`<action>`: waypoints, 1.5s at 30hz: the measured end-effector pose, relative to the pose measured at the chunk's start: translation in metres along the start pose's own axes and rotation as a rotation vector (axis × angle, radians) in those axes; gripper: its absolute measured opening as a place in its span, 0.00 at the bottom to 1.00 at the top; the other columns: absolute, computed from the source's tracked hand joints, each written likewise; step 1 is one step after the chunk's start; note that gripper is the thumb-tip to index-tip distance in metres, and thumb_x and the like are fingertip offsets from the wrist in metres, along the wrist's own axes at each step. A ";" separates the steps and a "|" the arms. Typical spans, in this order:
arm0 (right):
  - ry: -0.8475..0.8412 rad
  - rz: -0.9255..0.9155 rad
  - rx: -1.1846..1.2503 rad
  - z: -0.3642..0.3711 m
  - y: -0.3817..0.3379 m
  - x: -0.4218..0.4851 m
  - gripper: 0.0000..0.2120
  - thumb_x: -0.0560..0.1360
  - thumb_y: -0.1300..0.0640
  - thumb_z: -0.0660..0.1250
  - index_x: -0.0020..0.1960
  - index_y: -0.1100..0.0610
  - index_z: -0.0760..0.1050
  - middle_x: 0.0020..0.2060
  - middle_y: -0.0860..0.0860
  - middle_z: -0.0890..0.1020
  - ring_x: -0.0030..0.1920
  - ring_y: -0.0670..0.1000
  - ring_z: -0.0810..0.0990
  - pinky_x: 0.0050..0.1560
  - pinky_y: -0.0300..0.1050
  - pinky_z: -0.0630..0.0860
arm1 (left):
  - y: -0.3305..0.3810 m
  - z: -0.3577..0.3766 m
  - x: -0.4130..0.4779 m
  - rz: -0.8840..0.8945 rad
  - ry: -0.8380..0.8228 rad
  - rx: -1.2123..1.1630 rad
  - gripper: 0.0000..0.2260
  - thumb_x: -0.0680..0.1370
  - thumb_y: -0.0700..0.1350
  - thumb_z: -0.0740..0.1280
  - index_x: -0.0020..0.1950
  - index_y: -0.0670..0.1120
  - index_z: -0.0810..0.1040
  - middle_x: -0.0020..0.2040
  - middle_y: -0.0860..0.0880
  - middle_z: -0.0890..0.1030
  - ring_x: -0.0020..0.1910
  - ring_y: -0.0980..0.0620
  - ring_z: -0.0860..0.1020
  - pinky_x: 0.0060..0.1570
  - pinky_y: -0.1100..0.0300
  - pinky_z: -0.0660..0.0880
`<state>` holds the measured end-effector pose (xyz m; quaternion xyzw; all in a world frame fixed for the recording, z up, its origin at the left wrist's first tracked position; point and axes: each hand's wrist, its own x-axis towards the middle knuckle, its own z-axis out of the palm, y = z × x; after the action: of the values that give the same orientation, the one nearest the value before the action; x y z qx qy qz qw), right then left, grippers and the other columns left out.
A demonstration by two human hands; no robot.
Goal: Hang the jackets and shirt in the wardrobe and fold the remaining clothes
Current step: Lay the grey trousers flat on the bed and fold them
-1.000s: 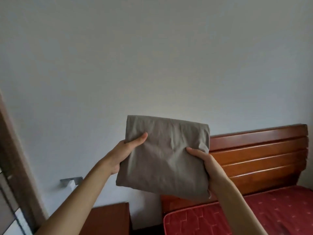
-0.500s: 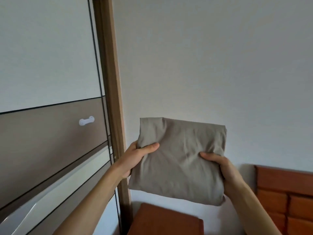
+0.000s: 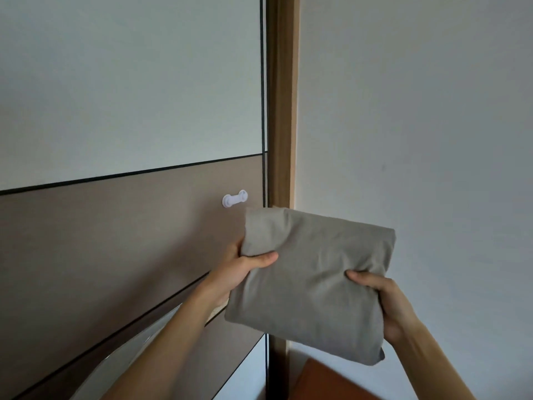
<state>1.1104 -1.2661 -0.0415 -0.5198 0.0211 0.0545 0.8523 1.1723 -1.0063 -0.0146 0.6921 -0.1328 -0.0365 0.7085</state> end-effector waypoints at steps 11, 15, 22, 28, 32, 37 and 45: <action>0.215 -0.166 -0.058 -0.039 -0.023 0.157 0.24 0.62 0.63 0.77 0.58 0.62 0.80 0.50 0.59 0.86 0.49 0.60 0.86 0.58 0.57 0.78 | -0.055 0.000 0.188 0.367 0.336 0.841 0.12 0.79 0.48 0.66 0.63 0.51 0.76 0.56 0.54 0.81 0.55 0.55 0.80 0.54 0.60 0.76; 0.274 -0.202 -0.056 -0.064 -0.046 0.215 0.23 0.61 0.62 0.78 0.55 0.62 0.82 0.48 0.58 0.87 0.49 0.59 0.86 0.59 0.58 0.78 | -0.050 0.014 0.271 0.443 0.195 1.527 0.21 0.82 0.46 0.60 0.75 0.46 0.66 0.72 0.47 0.70 0.73 0.48 0.66 0.76 0.51 0.57; 0.293 -0.216 -0.078 -0.097 -0.062 0.277 0.20 0.62 0.63 0.77 0.53 0.61 0.82 0.46 0.57 0.87 0.49 0.58 0.86 0.59 0.56 0.78 | -0.059 0.020 0.386 0.169 -0.094 2.398 0.18 0.80 0.53 0.63 0.66 0.46 0.78 0.73 0.39 0.71 0.78 0.39 0.58 0.75 0.36 0.36; 0.322 -0.186 -0.108 -0.103 -0.057 0.311 0.22 0.61 0.63 0.78 0.55 0.60 0.82 0.47 0.56 0.87 0.51 0.59 0.85 0.59 0.58 0.78 | -0.081 0.022 0.410 -0.041 -0.151 2.667 0.22 0.81 0.58 0.61 0.70 0.48 0.74 0.73 0.41 0.70 0.75 0.37 0.60 0.73 0.33 0.36; 0.371 -0.191 -0.134 -0.101 -0.051 0.314 0.18 0.62 0.62 0.78 0.52 0.59 0.82 0.45 0.55 0.87 0.51 0.58 0.85 0.61 0.60 0.77 | -0.078 0.023 0.399 -0.048 -0.168 2.666 0.23 0.81 0.58 0.61 0.72 0.47 0.73 0.74 0.41 0.69 0.75 0.37 0.61 0.75 0.34 0.40; 0.385 -0.219 -0.152 -0.087 -0.051 0.299 0.16 0.63 0.63 0.77 0.50 0.59 0.81 0.45 0.56 0.86 0.49 0.59 0.84 0.53 0.55 0.79 | -0.079 0.011 0.374 -0.028 -0.202 2.736 0.28 0.81 0.60 0.60 0.75 0.44 0.68 0.76 0.39 0.66 0.77 0.36 0.59 0.75 0.35 0.48; 0.391 -0.162 -0.145 -0.063 -0.029 0.271 0.15 0.63 0.64 0.78 0.49 0.60 0.80 0.41 0.57 0.87 0.47 0.61 0.85 0.52 0.55 0.80 | -0.076 -0.005 0.321 -0.040 -0.297 2.825 0.30 0.81 0.61 0.59 0.78 0.44 0.64 0.77 0.41 0.65 0.78 0.36 0.57 0.76 0.36 0.48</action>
<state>1.3846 -1.3161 -0.0699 -0.5804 0.1402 -0.1144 0.7940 1.4929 -1.0797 -0.0459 0.7984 -0.1195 0.0435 -0.5886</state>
